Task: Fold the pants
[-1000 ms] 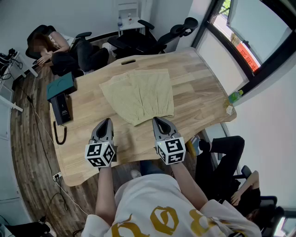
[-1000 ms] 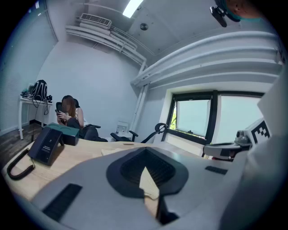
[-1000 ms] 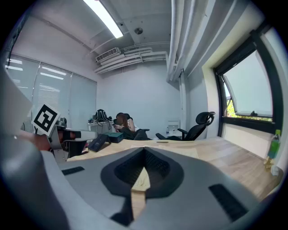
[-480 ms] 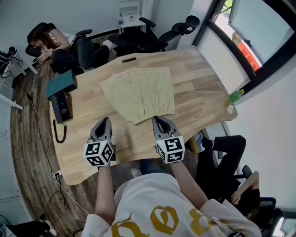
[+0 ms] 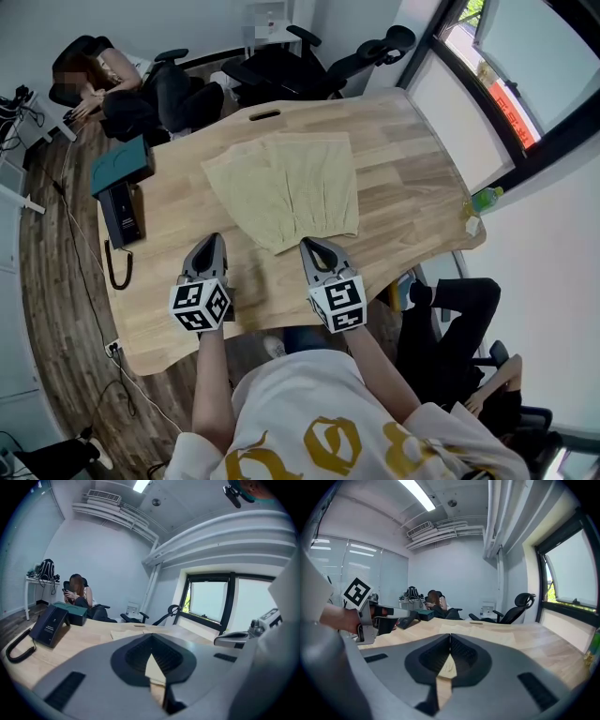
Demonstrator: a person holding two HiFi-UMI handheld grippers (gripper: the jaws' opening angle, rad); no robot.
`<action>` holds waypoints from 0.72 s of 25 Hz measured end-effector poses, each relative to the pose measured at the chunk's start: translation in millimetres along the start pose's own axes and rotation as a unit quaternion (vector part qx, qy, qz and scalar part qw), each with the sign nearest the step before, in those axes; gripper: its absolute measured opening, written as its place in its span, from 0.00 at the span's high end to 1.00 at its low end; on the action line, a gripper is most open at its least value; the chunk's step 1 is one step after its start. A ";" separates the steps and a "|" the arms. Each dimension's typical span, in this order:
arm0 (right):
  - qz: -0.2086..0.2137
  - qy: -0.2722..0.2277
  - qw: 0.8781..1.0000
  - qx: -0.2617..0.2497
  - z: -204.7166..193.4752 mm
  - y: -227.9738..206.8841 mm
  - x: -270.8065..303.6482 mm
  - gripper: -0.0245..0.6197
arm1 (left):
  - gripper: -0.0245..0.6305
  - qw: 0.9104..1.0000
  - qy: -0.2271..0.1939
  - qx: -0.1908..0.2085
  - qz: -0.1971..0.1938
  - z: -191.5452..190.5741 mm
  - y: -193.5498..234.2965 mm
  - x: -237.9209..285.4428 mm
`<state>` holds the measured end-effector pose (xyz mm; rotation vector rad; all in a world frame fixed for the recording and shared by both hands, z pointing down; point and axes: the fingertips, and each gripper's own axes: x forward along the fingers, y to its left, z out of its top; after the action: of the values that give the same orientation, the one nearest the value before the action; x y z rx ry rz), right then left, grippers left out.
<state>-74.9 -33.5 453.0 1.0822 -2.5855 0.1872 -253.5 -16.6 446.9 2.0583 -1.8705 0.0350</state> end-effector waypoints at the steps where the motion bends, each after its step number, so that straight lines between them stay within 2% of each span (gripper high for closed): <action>1: 0.005 0.002 1.000 -0.001 -1.3 0.1 3.4 0.95 | 0.95 1.000 0.001 -0.001 0.003 -1.3 1.7 3.3; 8: 0.037 0.026 0.999 0.000 -14.5 3.0 29.7 0.95 | 0.95 1.000 0.021 -0.011 0.016 -10.6 17.5 27.0; 14: 0.074 0.052 0.996 0.011 -30.2 11.9 48.5 0.95 | 0.95 0.999 0.045 -0.003 0.020 -21.7 22.6 50.2; 18: 0.098 0.079 0.992 -0.001 -42.1 22.9 63.0 0.95 | 0.95 0.998 0.053 -0.013 0.026 -28.6 37.5 64.5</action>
<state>-122.0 -49.1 514.6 0.7791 -2.5450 0.3046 -275.6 -72.8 499.2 1.9508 -1.8503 0.1302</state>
